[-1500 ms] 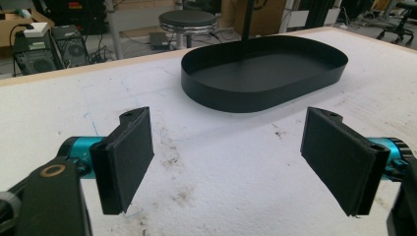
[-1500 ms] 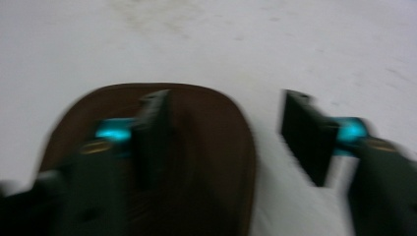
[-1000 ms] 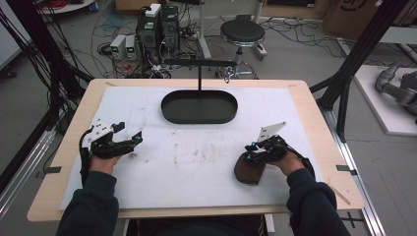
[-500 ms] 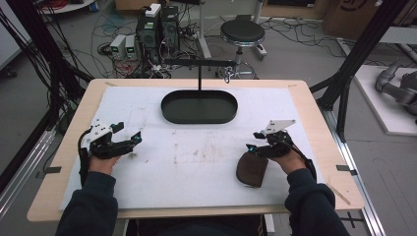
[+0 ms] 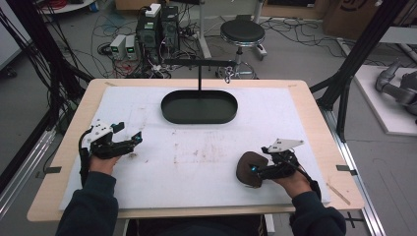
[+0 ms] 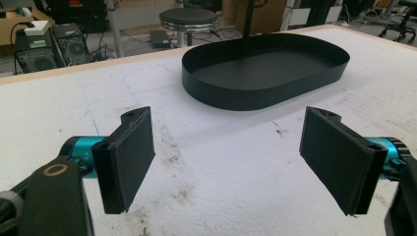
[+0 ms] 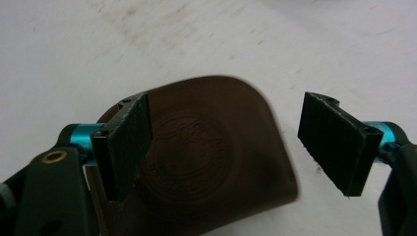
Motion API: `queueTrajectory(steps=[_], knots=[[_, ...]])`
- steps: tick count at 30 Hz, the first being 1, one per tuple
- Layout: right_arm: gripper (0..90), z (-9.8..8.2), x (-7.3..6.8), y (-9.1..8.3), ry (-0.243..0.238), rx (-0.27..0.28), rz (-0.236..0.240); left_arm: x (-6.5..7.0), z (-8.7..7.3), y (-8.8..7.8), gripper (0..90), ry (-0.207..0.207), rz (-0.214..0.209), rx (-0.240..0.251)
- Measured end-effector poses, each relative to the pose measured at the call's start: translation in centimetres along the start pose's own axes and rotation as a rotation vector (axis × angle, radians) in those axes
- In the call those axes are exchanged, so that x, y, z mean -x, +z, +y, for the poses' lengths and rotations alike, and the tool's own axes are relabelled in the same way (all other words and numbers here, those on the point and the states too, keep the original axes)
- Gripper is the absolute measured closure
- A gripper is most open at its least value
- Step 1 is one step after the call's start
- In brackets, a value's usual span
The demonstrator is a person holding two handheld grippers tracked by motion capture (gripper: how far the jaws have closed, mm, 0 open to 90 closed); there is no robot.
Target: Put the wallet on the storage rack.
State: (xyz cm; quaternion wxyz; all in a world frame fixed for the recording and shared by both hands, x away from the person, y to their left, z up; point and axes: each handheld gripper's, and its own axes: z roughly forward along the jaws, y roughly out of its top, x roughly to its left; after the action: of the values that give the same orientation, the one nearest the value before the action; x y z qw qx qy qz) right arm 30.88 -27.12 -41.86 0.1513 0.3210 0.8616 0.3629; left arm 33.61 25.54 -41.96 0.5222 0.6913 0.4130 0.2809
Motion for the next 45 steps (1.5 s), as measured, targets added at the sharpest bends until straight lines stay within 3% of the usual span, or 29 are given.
queueTrajectory(steps=[1, 3, 6, 9, 13, 17, 21, 25, 28, 29, 30, 31, 34, 35, 36, 38, 40, 43, 45], knots=[[20.1, -0.2, -0.1, 0.5, -0.003, -0.028, 0.000, 0.0, 0.0, 0.0, 20.8, -0.002, -0.001, 0.001], [16.2, -0.6, 0.4, 1.1, 0.007, -0.020, 0.019, 0.0, 0.0, 0.0, 20.9, -0.003, -0.001, 0.002], [16.9, -1.0, 1.7, 1.6, 0.047, -0.005, 0.110, 0.0, -0.1, 0.0, 20.9, -0.004, -0.001, 0.001], [22.5, -0.9, 2.7, 2.0, 0.030, -0.004, 0.200, 0.0, 0.0, 0.0, 21.0, -0.002, -0.001, -0.001], [23.4, 0.0, 3.4, 2.6, -0.031, -0.035, 0.253, 0.0, 0.0, 0.1, 21.1, 0.000, -0.002, -0.001], [24.1, 1.2, 4.3, 3.4, -0.121, -0.048, 0.299, 0.0, -0.1, 0.2, 21.2, -0.001, -0.002, -0.002], [24.1, 2.7, 5.0, 4.5, -0.234, -0.047, 0.311, 0.0, -0.1, 0.1, 21.2, -0.002, 0.000, -0.003], [23.6, 3.7, 5.4, 5.4, -0.278, -0.020, 0.290, -0.1, -0.1, 0.1, 21.3, -0.006, -0.003, 0.001], [24.8, 4.0, 5.4, 5.2, -0.234, -0.017, 0.200, -0.1, -0.1, 0.1, 21.2, -0.006, 0.001, 0.000], [28.9, 4.0, 5.0, 4.5, -0.190, 0.030, 0.100, -0.1, -0.1, 0.0, 21.5, -0.004, 0.001, 0.000], [28.9, 4.0, 5.0, 4.5, -0.190, 0.030, 0.100, -0.1, -0.1, 0.0, 21.5, -0.004, 0.000, 0.001], [30.1, 3.9, 4.8, 4.0, -0.162, 0.039, 0.051, -0.1, -0.1, 0.0, 21.5, -0.006, 0.001, 0.002], [30.5, 3.3, 4.2, 2.6, -0.020, 0.079, -0.068, -0.1, -0.1, 0.0, 21.5, -0.007, 0.001, 0.002], [29.5, 2.6, 4.1, 2.0, 0.113, 0.076, -0.118, -0.1, -0.1, 0.0, 21.5, -0.006, 0.002, 0.001], [29.5, 2.6, 4.1, 2.0, 0.113, 0.076, -0.118, -0.1, -0.1, 0.0, 21.5, -0.002, 0.001, -0.001], [25.5, 2.2, 4.1, 2.0, 0.270, 0.015, -0.110, -0.1, 0.0, 0.0, 21.6, -0.002, -0.002, 0.001], [21.9, 1.9, 3.9, 2.3, 0.334, 0.010, -0.065, 0.0, 0.0, 0.0, 21.7, -0.002, -0.002, 0.002], [20.5, 2.0, 3.0, 3.2, 0.360, -0.012, -0.018, 0.0, 0.0, 0.1, 21.7, -0.005, -0.001, 0.001], [15.3, 2.4, 2.2, 4.0, 0.318, -0.034, -0.053, 0.0, -0.1, 0.1, 21.8, -0.004, -0.001, 0.001]])
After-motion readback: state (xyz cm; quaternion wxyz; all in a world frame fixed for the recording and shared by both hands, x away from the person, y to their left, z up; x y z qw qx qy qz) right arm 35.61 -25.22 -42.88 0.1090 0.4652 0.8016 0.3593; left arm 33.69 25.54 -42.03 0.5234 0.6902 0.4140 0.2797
